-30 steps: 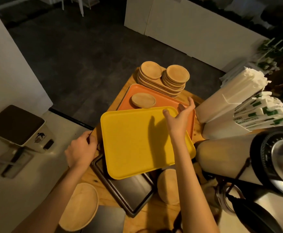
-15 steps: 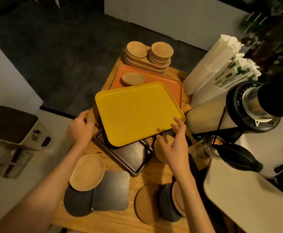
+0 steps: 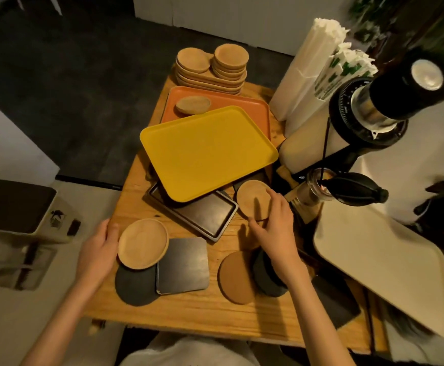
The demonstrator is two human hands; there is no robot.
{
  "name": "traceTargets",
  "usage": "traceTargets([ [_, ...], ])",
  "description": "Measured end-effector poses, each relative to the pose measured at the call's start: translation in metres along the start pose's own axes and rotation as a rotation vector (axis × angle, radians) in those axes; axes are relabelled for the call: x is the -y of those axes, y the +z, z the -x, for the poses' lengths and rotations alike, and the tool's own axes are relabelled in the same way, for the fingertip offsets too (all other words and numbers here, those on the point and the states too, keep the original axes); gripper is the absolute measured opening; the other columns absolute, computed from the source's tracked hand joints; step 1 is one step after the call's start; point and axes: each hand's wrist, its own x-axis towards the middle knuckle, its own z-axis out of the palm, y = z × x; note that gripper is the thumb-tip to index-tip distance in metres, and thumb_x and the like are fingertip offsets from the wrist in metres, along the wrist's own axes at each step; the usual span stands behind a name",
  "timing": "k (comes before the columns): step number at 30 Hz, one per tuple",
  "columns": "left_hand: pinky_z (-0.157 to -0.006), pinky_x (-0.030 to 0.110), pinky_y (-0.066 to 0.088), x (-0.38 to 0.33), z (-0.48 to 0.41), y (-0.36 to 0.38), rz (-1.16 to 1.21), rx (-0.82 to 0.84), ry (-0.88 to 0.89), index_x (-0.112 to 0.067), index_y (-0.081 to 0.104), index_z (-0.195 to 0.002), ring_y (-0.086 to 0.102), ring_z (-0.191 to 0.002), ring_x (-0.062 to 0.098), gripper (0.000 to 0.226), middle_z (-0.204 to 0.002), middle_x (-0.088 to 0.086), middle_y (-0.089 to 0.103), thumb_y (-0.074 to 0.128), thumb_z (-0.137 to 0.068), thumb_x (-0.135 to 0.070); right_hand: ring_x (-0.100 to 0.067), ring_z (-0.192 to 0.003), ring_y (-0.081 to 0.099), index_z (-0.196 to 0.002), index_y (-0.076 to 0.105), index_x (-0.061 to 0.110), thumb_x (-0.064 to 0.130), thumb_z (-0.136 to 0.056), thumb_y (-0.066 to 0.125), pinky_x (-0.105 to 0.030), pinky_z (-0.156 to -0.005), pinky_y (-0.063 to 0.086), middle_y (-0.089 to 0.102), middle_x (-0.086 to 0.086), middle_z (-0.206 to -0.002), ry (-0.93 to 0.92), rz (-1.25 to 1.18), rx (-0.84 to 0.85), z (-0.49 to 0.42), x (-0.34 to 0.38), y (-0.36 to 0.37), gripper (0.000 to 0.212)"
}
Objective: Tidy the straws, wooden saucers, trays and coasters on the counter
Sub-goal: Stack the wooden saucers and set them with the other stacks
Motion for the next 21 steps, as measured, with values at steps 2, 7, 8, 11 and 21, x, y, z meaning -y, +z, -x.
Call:
traceTargets([
  [2, -0.088, 0.048, 0.04, 0.005, 0.017, -0.002, -0.057, -0.023, 0.012, -0.019, 0.047, -0.136, 0.054, -0.115, 0.039, 0.047, -0.129, 0.018, 0.058, 0.029, -0.102, -0.047, -0.032, -0.149, 0.01, -0.153, 0.021, 0.021, 0.026, -0.086, 0.073, -0.043, -0.119, 0.016, 0.014, -0.014, -0.161, 0.007, 0.023, 0.038, -0.004, -0.005, 0.001, 0.085],
  [7, -0.09, 0.052, 0.044, 0.013, 0.034, -0.003, -0.217, -0.117, 0.053, -0.011, 0.048, -0.135, 0.056, -0.112, 0.045, 0.054, -0.128, 0.023, 0.06, 0.023, -0.103, -0.046, -0.032, -0.15, 0.007, -0.152, 0.018, 0.028, 0.033, -0.079, 0.079, -0.049, -0.119, 0.017, 0.011, -0.016, -0.162, -0.006, 0.074, 0.099, -0.019, -0.009, 0.006, 0.096],
  [8, -0.088, 0.052, 0.045, 0.013, 0.034, -0.002, -0.236, -0.124, 0.058, -0.01, 0.049, -0.134, 0.057, -0.11, 0.046, 0.054, -0.125, 0.024, 0.061, 0.023, -0.103, -0.046, -0.032, -0.15, 0.009, -0.152, 0.018, 0.028, 0.036, -0.078, 0.08, -0.052, -0.12, 0.017, 0.014, -0.016, -0.162, -0.017, 0.101, 0.1, -0.022, -0.009, 0.008, 0.096],
  [11, -0.086, 0.052, 0.045, 0.009, 0.033, -0.002, -0.267, -0.133, 0.046, -0.009, 0.05, -0.129, 0.058, -0.107, 0.046, 0.052, -0.121, 0.026, 0.061, 0.023, -0.103, -0.044, -0.031, -0.149, 0.013, -0.151, 0.02, 0.027, 0.043, -0.078, 0.079, -0.061, -0.119, 0.01, 0.021, -0.014, -0.16, -0.016, 0.128, 0.095, -0.029, -0.008, 0.013, 0.095],
  [21, -0.069, 0.043, 0.04, 0.002, 0.034, -0.002, -0.295, -0.175, 0.028, -0.012, 0.052, -0.105, 0.058, -0.085, 0.042, 0.037, -0.094, 0.026, 0.063, 0.026, -0.104, -0.039, -0.031, -0.131, 0.039, -0.147, 0.027, 0.026, 0.042, -0.065, 0.086, -0.055, -0.109, 0.035, 0.042, -0.009, -0.143, -0.011, 0.017, -0.069, -0.019, -0.01, 0.011, 0.102],
])
